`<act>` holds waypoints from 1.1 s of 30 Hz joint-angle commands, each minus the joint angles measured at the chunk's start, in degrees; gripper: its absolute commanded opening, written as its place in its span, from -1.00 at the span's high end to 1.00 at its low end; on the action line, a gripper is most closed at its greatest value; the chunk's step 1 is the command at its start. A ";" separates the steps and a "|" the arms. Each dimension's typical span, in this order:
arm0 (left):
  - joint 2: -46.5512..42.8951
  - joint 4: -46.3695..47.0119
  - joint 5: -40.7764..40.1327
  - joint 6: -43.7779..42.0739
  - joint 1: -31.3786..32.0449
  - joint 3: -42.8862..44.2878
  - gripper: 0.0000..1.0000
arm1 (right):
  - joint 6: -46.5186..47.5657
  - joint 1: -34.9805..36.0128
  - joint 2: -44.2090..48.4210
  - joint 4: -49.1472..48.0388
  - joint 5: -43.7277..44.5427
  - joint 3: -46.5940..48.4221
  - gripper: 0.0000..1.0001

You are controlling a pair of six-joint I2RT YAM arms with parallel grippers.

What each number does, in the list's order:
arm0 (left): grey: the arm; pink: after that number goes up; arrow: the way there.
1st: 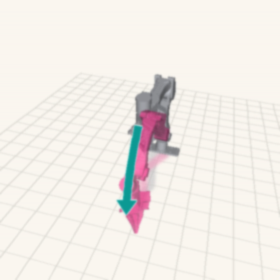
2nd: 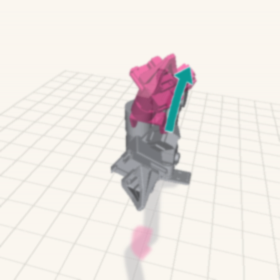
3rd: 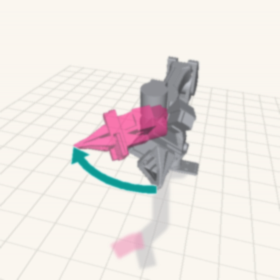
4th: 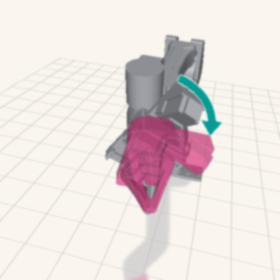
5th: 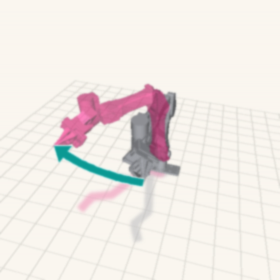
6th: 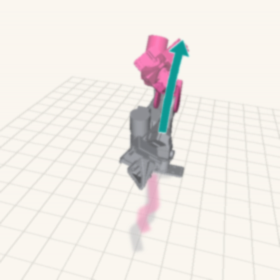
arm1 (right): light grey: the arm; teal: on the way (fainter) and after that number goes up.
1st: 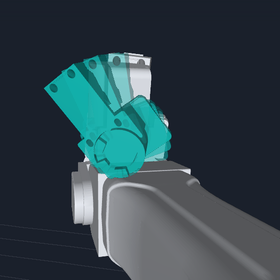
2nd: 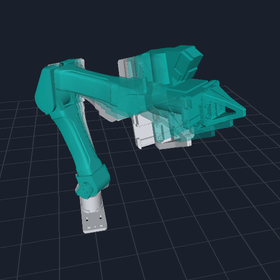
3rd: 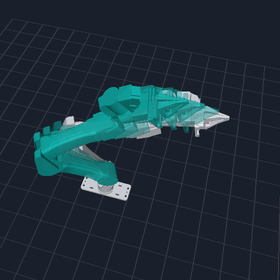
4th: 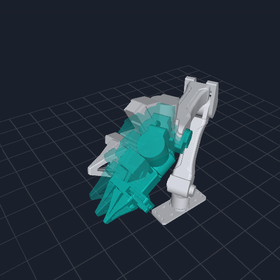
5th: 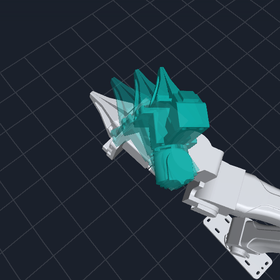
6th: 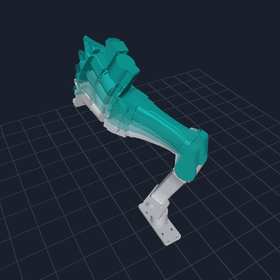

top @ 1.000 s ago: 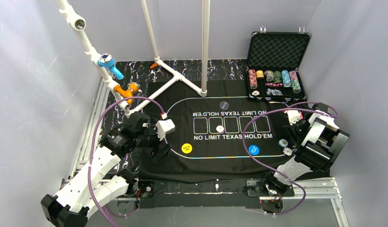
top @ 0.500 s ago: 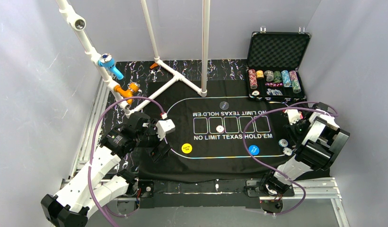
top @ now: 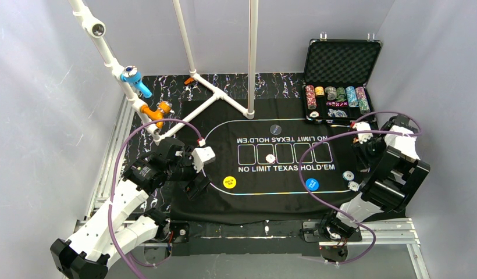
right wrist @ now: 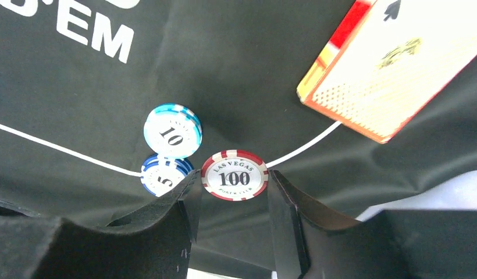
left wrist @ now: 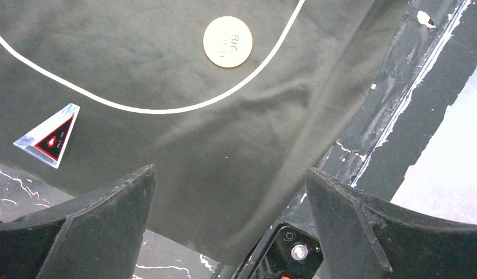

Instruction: Distribute texas hold em gaming equipment

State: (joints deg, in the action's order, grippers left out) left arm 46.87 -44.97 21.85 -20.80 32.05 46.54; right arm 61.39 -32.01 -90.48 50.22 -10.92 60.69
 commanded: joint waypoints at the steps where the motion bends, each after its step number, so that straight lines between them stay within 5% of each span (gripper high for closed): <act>1: -0.40 -0.21 0.83 -0.05 0.05 0.56 -0.99 | -1.85 3.89 3.39 5.91 -3.44 6.05 0.19; 9: -0.68 -0.29 1.08 0.10 0.05 1.00 -0.99 | -15.63 24.81 5.81 3.80 -3.00 11.38 0.20; 17: -0.57 0.04 0.50 0.14 0.03 1.08 -0.99 | -29.14 43.51 -3.97 -3.75 -0.86 21.53 0.21; 33: -1.30 -0.47 -0.13 0.32 -0.05 0.98 -0.99 | -41.14 49.71 -26.73 -16.22 1.80 37.96 0.24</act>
State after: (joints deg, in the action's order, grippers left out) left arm 46.59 -44.95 21.76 -20.51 32.05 46.54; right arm 23.70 17.10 -115.59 38.46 -9.76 94.02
